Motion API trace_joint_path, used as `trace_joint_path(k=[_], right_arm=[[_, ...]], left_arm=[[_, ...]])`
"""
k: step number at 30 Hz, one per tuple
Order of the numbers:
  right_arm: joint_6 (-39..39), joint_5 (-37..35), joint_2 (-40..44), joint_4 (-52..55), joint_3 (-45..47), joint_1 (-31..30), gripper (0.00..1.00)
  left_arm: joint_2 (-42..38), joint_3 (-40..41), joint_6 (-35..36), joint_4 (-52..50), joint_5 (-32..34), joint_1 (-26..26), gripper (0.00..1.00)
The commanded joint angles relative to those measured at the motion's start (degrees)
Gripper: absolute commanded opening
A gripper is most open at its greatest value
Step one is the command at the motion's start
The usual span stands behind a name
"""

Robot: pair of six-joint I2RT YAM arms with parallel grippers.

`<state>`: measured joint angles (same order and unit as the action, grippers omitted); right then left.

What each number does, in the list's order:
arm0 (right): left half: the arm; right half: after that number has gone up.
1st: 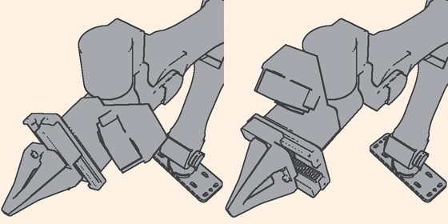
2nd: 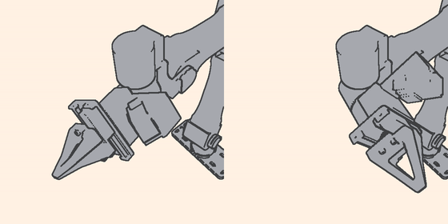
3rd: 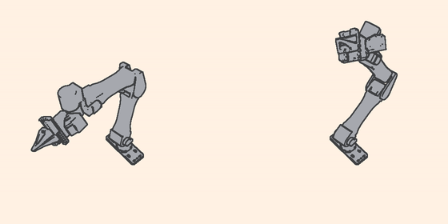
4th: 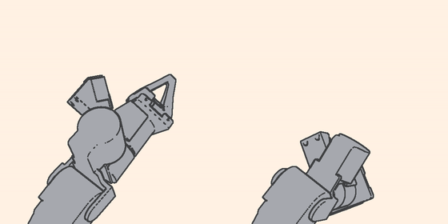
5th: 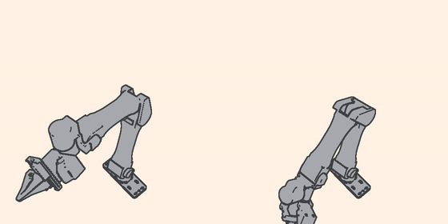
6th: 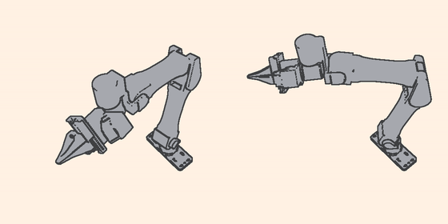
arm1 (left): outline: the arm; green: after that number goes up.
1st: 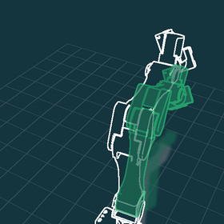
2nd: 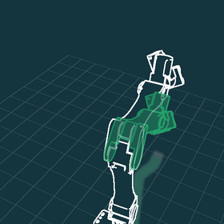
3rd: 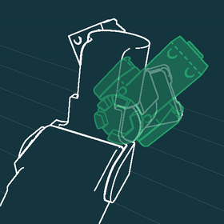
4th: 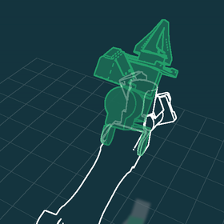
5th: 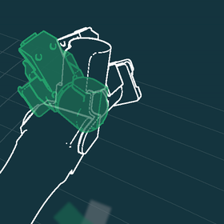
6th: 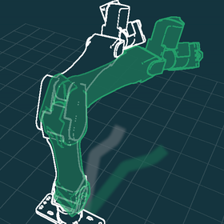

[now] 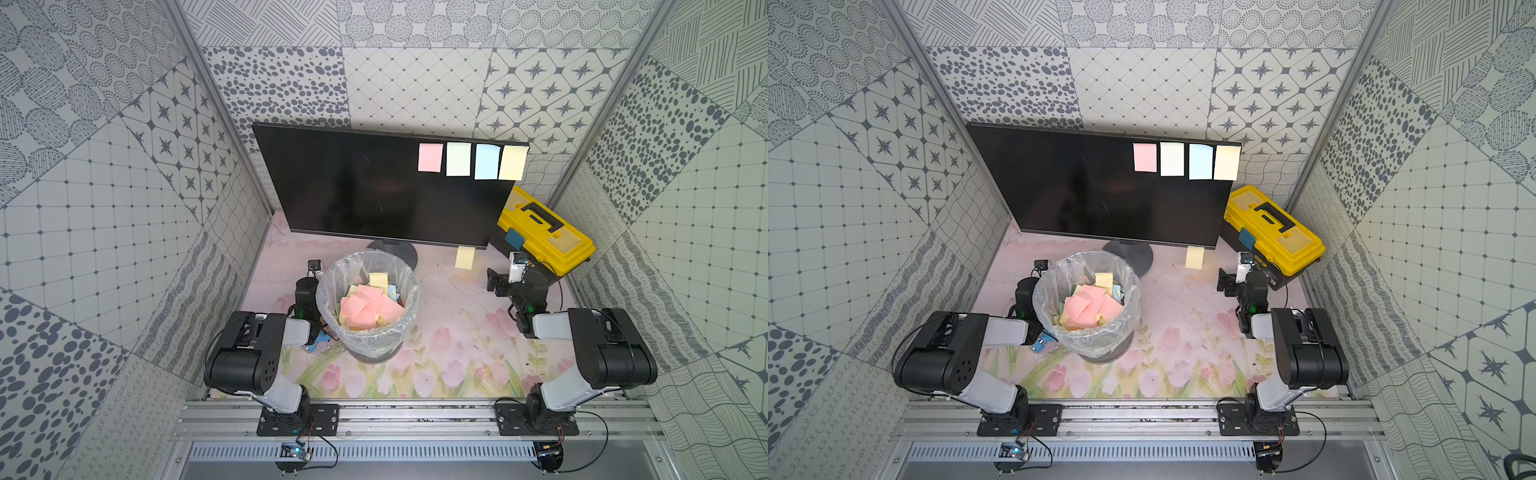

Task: Remove the sticky note from the monitor
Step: Tear off the sticky note from the monitor.

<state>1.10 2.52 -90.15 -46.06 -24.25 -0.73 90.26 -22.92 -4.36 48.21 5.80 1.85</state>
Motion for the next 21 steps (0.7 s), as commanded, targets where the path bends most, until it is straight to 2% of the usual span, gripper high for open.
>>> trace_joint_path(k=[1,8,12,14,16,19,21], right_arm=[[0.63,-0.33,1.29,-1.49,0.53,-0.1,0.97],[0.58,-0.38,1.24,-1.49,0.54,-0.06,0.97],[-0.07,-1.76,2.58,1.13,-0.26,-0.69,0.97],[-1.43,-7.95,6.3,11.17,-3.51,-3.27,0.97],[-2.54,-14.27,8.94,18.72,-6.3,-5.34,0.97],[-2.84,-19.23,13.96,22.66,-7.97,-8.04,0.97],[0.92,-22.34,19.07,27.94,-8.04,-9.23,0.97]], left_arm=[[0.02,-0.36,0.93,1.16,-1.15,0.45,0.99],[-0.21,-0.5,0.75,0.66,-1.45,0.43,0.99],[-1.55,-2.98,3.07,-4.04,-7.2,-0.01,0.99],[-3.28,-5.27,3.56,-9.37,-10.15,-0.35,0.99],[-4.66,-9.44,3.76,-19.67,-12.15,-1.2,0.99],[-5.22,-18.52,4.43,-38.09,-15.3,-3.25,0.99],[-6.34,-22.04,4.19,-45.75,-16.43,-4.77,0.99]])
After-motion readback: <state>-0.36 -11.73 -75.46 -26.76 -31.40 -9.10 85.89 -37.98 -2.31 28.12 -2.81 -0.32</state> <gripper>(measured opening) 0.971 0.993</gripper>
